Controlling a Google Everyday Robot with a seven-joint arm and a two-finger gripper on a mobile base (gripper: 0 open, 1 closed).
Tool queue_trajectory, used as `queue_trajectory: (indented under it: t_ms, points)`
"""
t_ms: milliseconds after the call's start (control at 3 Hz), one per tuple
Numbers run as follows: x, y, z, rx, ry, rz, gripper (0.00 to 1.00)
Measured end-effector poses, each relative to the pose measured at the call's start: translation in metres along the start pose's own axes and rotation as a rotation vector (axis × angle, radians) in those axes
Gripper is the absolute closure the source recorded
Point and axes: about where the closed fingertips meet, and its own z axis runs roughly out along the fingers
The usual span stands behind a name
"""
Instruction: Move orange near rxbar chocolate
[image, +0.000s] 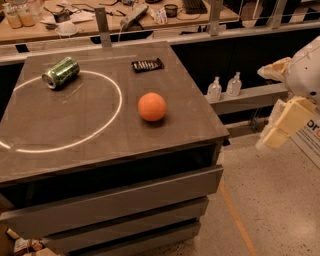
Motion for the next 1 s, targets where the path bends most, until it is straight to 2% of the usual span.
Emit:
queue_trajectory:
  t_ms: [333,667,1000]
  points:
    - [-0.029,-0.013,0.041,-0.01,-0.253,0.008,0.0]
    - [-0.054,-0.011,0.04,-0.027,-0.34,0.017,0.0]
    - [-0.054,-0.011,0.04,-0.028,-0.338,0.017,0.0]
